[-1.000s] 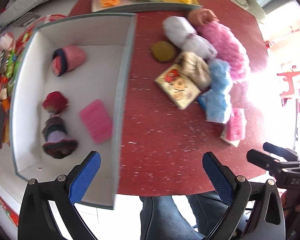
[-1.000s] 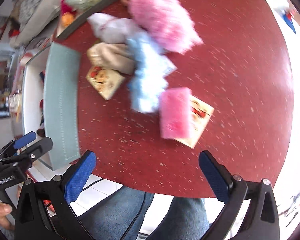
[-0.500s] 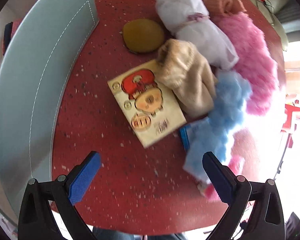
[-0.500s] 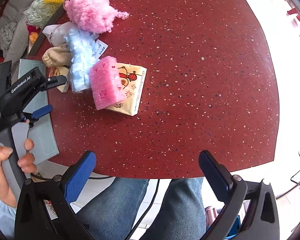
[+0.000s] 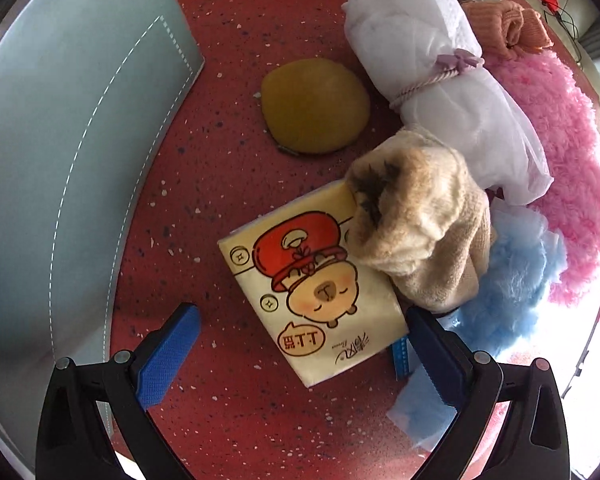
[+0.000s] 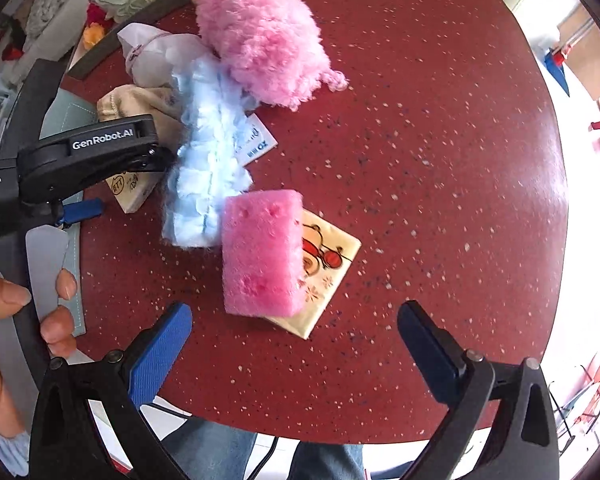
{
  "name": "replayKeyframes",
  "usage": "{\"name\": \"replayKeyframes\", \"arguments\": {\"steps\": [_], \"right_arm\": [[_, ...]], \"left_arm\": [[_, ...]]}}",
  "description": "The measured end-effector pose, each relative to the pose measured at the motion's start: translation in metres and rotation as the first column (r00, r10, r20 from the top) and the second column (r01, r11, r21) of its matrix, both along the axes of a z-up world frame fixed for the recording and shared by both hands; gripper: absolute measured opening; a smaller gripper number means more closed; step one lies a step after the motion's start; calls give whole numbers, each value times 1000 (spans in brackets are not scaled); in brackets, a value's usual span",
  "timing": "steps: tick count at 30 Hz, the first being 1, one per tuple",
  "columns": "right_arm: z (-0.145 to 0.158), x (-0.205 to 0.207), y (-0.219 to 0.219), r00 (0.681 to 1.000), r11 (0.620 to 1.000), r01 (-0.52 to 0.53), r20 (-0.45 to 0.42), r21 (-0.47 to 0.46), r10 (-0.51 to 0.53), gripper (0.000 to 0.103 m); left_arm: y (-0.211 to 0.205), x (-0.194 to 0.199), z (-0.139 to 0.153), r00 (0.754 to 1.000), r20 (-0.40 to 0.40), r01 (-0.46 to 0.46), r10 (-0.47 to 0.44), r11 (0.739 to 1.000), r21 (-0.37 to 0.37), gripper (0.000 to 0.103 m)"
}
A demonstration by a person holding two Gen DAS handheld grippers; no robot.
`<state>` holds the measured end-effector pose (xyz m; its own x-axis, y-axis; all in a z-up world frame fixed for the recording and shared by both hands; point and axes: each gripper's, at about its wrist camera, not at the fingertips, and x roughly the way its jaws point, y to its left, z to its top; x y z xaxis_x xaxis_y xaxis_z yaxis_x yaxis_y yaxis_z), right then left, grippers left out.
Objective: Organize soft objects
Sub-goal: 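Grasp the pink foam sponge with the right tool while the left tool grasps the tissue pack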
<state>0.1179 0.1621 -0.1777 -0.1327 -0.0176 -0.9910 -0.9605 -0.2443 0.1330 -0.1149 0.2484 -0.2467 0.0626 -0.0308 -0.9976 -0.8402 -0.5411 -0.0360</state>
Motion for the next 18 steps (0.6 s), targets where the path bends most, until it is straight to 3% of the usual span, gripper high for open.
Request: {"name": "replayKeyframes", "arguments": {"steps": [4,6,8,12,18], "right_arm": [[-9,-23,7,998,998,-66,20,15,66,102],[-16,-33,8,994,995,-98,42,16,97,91],[-22,-40,7,989,992,-129,71,13,128,49],[-23,-38,6,990,991,-130,55,14,129,48],[-9,29,8,1000,999,31,-7,21,-31,49]], "left_arm": [[22,13,-5,999,-38,19,-20,1000,-21,102],[27,15,-6,998,-52,23,-25,999,-33,102],[35,14,-11,999,-50,14,-15,999,-31,102],[37,17,-15,999,-46,10,-12,999,-40,102],[25,7,-11,999,-28,24,-26,998,-55,102]]}}
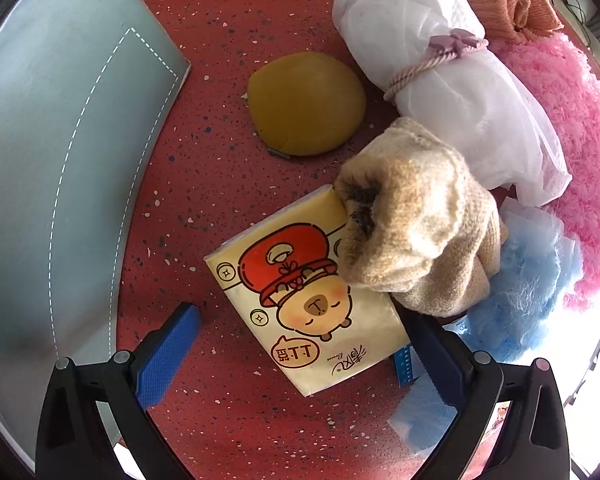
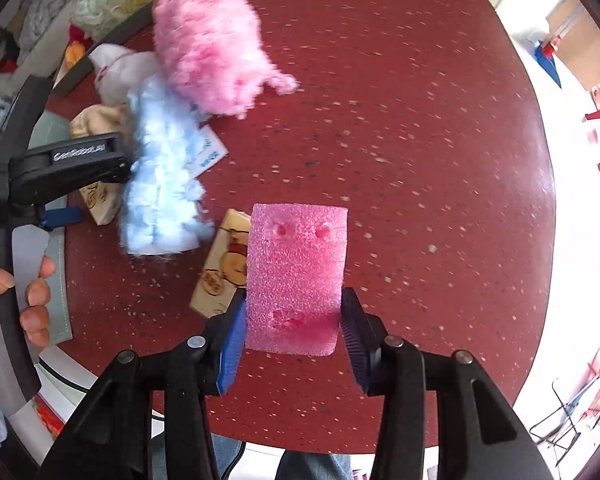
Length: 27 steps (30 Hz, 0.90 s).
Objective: Organize soft objects
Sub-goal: 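Grasp the pink foam sponge with the right tool while the left tool grasps the tissue pack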
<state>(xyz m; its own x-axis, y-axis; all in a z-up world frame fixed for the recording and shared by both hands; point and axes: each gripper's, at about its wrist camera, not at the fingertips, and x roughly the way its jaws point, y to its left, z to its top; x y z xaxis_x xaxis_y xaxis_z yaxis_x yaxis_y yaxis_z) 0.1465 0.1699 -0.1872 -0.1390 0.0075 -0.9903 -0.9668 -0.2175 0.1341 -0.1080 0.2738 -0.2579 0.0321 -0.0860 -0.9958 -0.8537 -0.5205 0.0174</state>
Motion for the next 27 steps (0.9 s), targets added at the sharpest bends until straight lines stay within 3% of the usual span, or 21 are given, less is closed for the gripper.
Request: {"name": "replayKeyframes", "arguments": {"steps": [2,5,6,10,13,14,15,17,21,24,27], "right_arm": [[-1,24,-2,998,998,61,9,-16,-61,49],[-6,52,-5,993,993,118,22,-31,-117,50],[-7,57,-7,992,992,120,29,-30,-119,50],[-11,91,-26,991,991,128,51,-34,-126,50],[-21,107,-31,987,989,146,69,-37,-143,50],[-26,112,-35,987,988,147,79,-39,-144,50],[-29,114,-35,986,988,146,85,-44,-142,51],[-38,115,-35,987,988,140,89,-64,-134,61],[-59,104,-29,984,990,124,134,-69,-114,71],[-67,98,-16,985,993,101,148,-67,-90,83],[-74,84,-14,987,994,74,149,-80,-61,94]], "left_arm": [[-4,0,2,1000,-19,16,-16,1000,27,95],[-13,9,9,995,-47,91,-87,993,77,68],[-15,12,11,991,-53,126,-122,989,81,63],[-39,18,10,981,-25,192,-191,979,63,63],[-50,12,10,989,-22,150,-148,986,68,69],[-50,8,8,993,-16,118,-117,991,70,85],[-49,4,8,996,-14,93,-92,993,74,92],[-45,-4,10,999,-13,48,-47,995,92,92],[-32,-14,4,1000,-1,14,-14,997,74,92],[-22,-10,-5,999,-32,24,-23,999,47,103],[-20,-11,-8,999,-41,16,-14,999,52,103]]}}
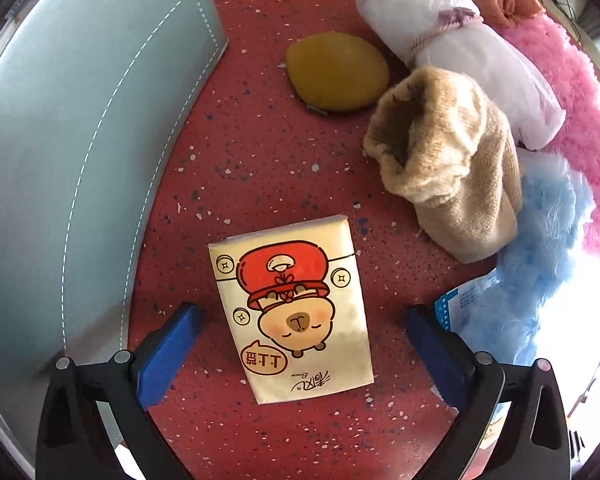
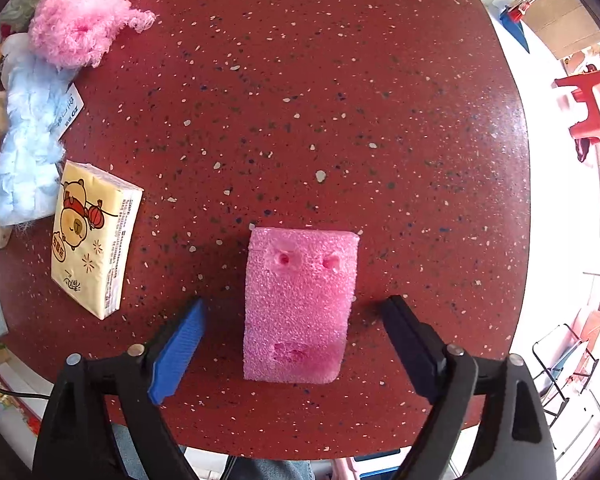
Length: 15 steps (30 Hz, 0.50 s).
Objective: Organize soft objects
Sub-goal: 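Grasp the pink foam sponge with the right tool while the left tool grasps the tissue pack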
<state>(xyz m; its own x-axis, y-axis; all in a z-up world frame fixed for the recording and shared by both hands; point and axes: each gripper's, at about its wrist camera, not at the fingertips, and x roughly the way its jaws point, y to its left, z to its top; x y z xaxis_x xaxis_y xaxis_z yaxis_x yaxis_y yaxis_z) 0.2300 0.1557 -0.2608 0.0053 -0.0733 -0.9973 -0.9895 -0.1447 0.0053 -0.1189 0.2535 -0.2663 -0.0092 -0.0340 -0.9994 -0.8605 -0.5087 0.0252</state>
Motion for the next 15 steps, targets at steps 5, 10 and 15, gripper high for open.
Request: {"name": "replayKeyframes", "arguments": {"steps": [5,10,15], "right_arm": [[-9,-15,3,1000,1000,-17,-12,-16,17,103],[-17,-22,4,1000,999,-21,-1,-35,21,103],[-20,-23,33,999,990,-32,15,-139,34,103]], "left_arm": [[-8,13,-2,1000,-18,3,-3,1000,30,103],[-20,18,4,1000,-28,4,-3,999,46,103],[-14,19,7,999,10,37,-36,999,-14,95]]}}
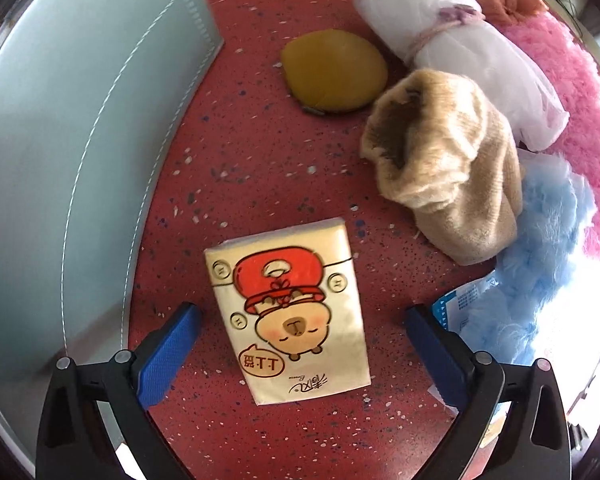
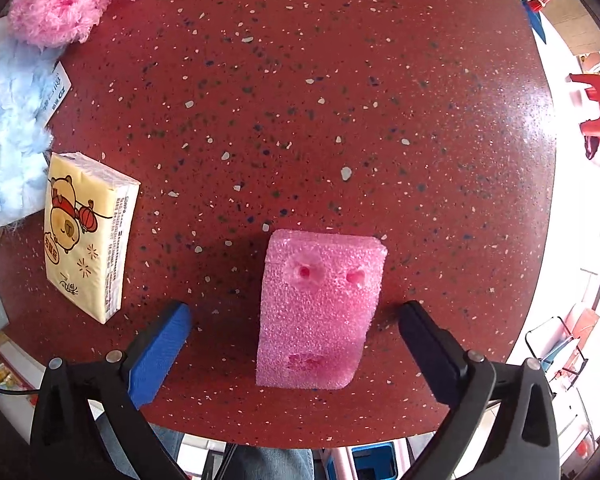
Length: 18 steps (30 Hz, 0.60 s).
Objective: Organize soft objects
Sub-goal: 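Grasp the pink foam sponge with the right tool while the left tool grasps the tissue pack, then carry the tissue pack with the left tool while the right tool carries the sponge over the box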
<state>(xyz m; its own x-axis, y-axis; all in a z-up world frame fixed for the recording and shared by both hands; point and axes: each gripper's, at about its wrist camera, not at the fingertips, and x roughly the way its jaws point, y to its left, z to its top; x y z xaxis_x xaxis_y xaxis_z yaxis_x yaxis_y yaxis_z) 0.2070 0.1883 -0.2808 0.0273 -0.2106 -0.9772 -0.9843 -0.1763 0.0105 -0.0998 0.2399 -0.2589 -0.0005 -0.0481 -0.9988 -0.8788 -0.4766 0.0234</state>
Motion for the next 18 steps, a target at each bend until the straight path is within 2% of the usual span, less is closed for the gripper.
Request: {"name": "replayKeyframes", "arguments": {"steps": [1,3,5,6,8,9,13,16,18], "right_arm": [[-1,-1,3,1000,1000,0,2,-12,0,103],[-2,-3,17,1000,1000,6,-2,10,-6,100],[1,-5,15,1000,1000,13,-4,23,-13,89],[5,-7,13,1000,999,12,-6,30,-12,84],[16,-13,10,1000,998,-9,-11,54,9,53],[19,-16,10,1000,998,-20,-12,62,21,46],[24,-19,12,999,998,-44,13,52,43,47],[31,-15,9,999,997,-37,10,64,36,47],[45,-13,11,1000,997,-21,-9,73,21,47]], "left_arm": [[0,4,4,1000,-7,25,-25,1000,13,90],[-2,14,11,996,-14,89,-88,996,31,65],[-7,23,14,991,-9,137,-137,990,22,55],[-10,24,14,990,5,144,-144,989,8,55],[-20,26,16,989,21,150,-149,989,-3,55],[-24,27,18,988,31,155,-155,988,-1,55],[-48,35,37,975,77,206,-208,978,38,55],[-64,46,56,956,70,280,-285,957,75,55],[-75,48,71,951,74,293,-301,950,104,55]]}}
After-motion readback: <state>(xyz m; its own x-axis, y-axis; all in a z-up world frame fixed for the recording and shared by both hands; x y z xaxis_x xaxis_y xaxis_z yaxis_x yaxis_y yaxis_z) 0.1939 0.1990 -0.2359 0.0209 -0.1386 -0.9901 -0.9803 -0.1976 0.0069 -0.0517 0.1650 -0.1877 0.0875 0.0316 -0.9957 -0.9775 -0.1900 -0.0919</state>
